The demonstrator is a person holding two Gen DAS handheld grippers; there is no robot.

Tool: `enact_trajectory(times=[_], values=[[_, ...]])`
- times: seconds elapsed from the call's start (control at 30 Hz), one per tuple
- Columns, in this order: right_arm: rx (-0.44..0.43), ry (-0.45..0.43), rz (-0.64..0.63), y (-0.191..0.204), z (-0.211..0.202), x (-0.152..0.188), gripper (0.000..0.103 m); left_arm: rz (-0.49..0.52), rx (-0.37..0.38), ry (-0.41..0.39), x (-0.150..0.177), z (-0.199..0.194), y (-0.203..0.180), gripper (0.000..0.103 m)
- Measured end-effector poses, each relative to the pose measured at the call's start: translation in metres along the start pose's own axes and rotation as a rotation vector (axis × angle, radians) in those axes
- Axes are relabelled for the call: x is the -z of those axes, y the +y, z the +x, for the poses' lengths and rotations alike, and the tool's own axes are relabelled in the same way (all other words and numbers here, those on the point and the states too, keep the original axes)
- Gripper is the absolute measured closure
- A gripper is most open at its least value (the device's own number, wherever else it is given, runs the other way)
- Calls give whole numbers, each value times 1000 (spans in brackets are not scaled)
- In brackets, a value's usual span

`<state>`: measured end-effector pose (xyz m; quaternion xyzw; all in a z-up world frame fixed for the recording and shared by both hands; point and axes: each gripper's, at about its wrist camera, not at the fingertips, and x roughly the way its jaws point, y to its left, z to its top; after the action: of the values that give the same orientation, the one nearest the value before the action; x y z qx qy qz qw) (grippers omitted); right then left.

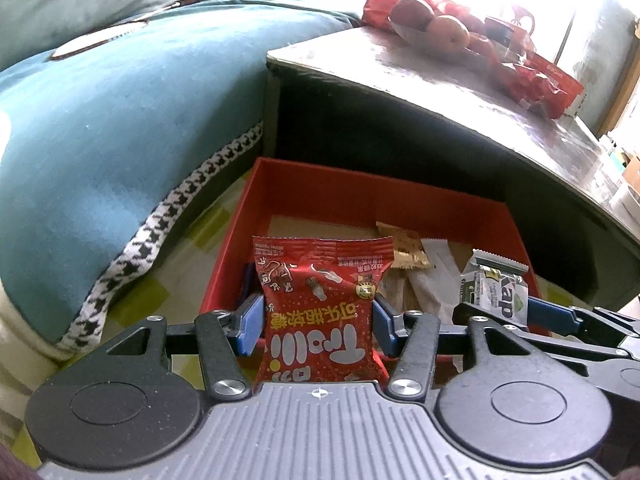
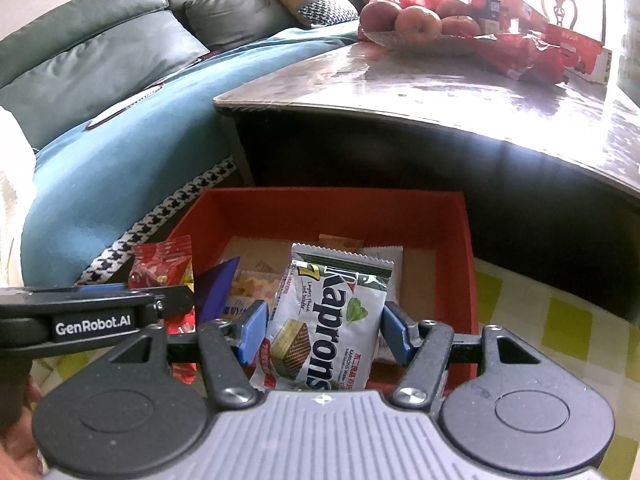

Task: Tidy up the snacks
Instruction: 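Carry the Trolli bag in the left tool and wafer in the right tool over the red box, then open the left tool releasing the Trolli bag while the right tool releases the wafer in the box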

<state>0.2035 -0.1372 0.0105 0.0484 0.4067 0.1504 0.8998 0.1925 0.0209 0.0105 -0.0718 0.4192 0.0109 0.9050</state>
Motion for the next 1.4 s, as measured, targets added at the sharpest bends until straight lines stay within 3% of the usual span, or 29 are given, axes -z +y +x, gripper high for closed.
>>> enact_trajectory(times=[0.57,1.4], values=[[-4,-15,25,-6,23,-21,40,-1,-26,-8,-20,22,-3,40],[-20,14,48,-14,49,-20,40,5,-76,29,-25,57,-4,40]])
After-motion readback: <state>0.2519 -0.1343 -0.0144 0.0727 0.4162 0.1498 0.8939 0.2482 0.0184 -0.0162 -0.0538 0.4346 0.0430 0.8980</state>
